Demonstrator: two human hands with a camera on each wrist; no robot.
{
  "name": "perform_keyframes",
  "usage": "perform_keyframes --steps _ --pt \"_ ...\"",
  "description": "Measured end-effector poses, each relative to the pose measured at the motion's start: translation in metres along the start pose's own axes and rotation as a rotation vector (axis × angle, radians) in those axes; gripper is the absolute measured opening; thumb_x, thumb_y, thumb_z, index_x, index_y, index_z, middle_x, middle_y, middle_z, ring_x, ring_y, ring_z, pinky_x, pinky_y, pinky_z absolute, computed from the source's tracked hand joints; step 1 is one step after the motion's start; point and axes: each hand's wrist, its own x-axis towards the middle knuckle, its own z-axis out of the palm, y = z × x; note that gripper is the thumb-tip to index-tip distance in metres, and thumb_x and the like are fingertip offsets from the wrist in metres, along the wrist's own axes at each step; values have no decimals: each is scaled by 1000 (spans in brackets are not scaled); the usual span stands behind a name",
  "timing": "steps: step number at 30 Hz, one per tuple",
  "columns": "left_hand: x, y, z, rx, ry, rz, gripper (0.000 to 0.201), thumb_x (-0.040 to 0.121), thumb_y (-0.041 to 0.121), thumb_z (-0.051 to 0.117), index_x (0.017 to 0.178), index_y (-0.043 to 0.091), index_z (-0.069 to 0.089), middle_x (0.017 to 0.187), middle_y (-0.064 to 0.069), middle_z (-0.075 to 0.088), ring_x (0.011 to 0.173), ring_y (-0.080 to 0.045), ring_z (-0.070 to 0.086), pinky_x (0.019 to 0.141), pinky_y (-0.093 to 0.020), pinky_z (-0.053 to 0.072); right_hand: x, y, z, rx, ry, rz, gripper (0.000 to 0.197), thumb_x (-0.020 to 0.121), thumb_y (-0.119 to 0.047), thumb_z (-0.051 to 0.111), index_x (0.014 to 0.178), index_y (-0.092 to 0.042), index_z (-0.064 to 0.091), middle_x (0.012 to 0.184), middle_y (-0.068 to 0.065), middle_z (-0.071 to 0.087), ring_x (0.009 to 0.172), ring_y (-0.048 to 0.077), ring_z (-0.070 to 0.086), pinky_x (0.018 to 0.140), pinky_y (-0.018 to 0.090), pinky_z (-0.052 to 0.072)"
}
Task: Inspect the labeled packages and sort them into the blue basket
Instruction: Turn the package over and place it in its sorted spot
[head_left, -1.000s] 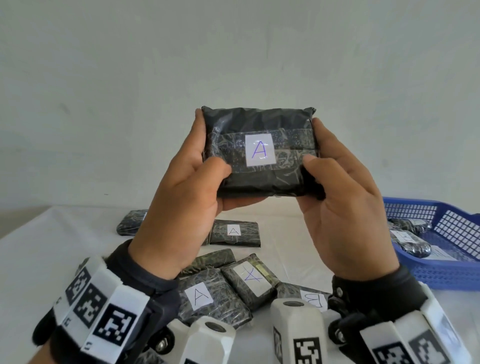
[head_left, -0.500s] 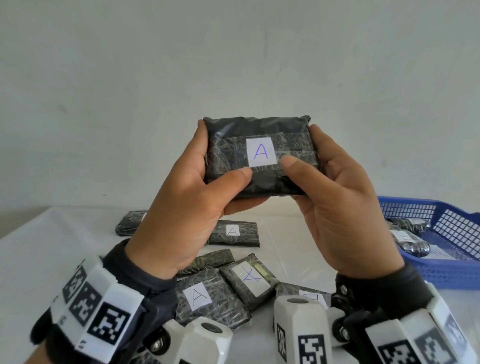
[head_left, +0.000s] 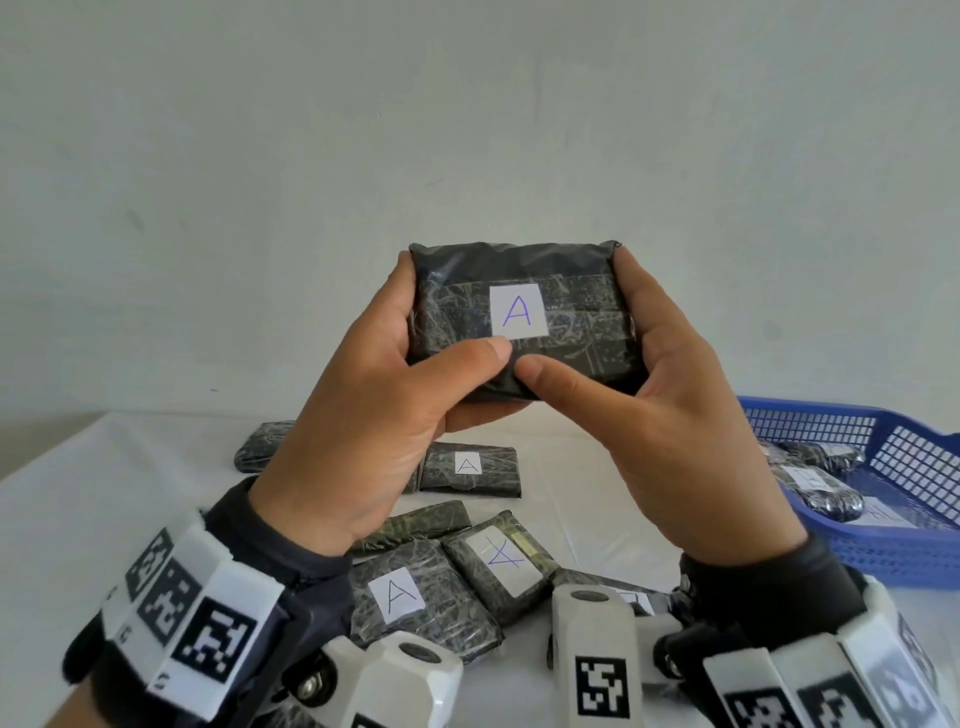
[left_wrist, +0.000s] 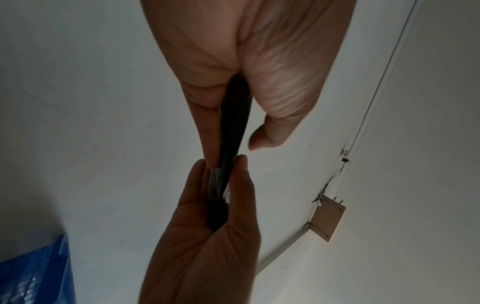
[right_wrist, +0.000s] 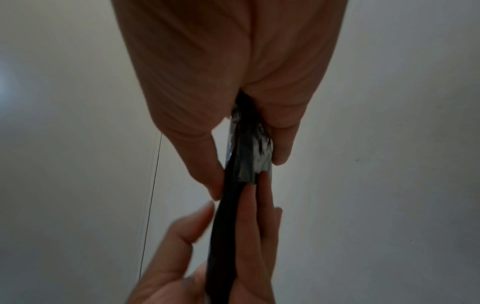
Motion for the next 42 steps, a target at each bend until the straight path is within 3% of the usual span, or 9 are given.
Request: perform_keyframes --steps 5,8,10,14,16,23,28,33,42 --pt "2 6 0 -189 64 -173 26 73 10 65 95 -1 74 89 -14 79 75 -17 77 63 -23 62 -4 5 -11 -231 -17 -98 74 79 -57 75 147 -38 52 161 -10 39 154 -3 27 117 16 36" --pt "1 7 -3 -356 80 -276 36 82 19 70 110 -4 75 114 -19 76 95 -22 75 85 -36 64 -4 6 -9 -324 38 -147 44 85 -60 64 119 -32 63 154 -8 48 155 0 25 115 12 32" --pt "0 4 -4 -362 78 -287 46 82 34 69 121 10 67 116 -8 67 104 -17 65 107 -39 49 -3 7 -6 -279 94 -158 40 90 -59 57 108 -24 61 128 1 63 132 6 55 102 20 44" --pt "-2 -3 5 -280 128 -127 60 70 37 72 121 8 62 84 14 54 93 0 62 94 -26 39 -1 4 6 -184 228 -162 49 95 -60 49 89 -12 55 81 9 60 77 24 56 69 29 45" --pt "-1 -7 6 -145 122 -15 69 69 42 71 129 9 68 134 7 60 117 1 62 101 -27 41 -2 1 12 -122 252 -146 46 97 -58 51 80 -15 50 66 -5 46 63 12 43 61 18 37" --pt "1 -15 3 175 141 176 22 83 38 70 90 17 70 100 -29 68 102 -46 65 101 -61 52 -3 -1 18 64 144 -24 56 80 -46 74 96 0 49 77 10 50 74 19 49 66 30 45" --pt "2 -14 1 188 110 204 11 81 37 74 82 27 70 86 -10 72 86 -24 70 82 -32 58 -4 -4 20 97 146 -7 54 77 -47 75 94 -3 48 77 8 49 75 20 46 69 37 43" --pt "3 -12 -1 173 100 215 13 81 39 71 82 27 69 90 -25 66 90 -39 65 86 -41 54 -4 -4 26 101 150 25 51 80 -52 68 95 -7 49 83 23 50 82 26 54 78 53 48" --pt "4 -16 -6 123 105 155 22 80 39 53 83 26 71 93 -25 61 91 -38 54 89 -50 36 -2 -1 19 140 153 57 29 77 -52 53 84 -25 50 81 -11 52 84 12 52 86 53 48"
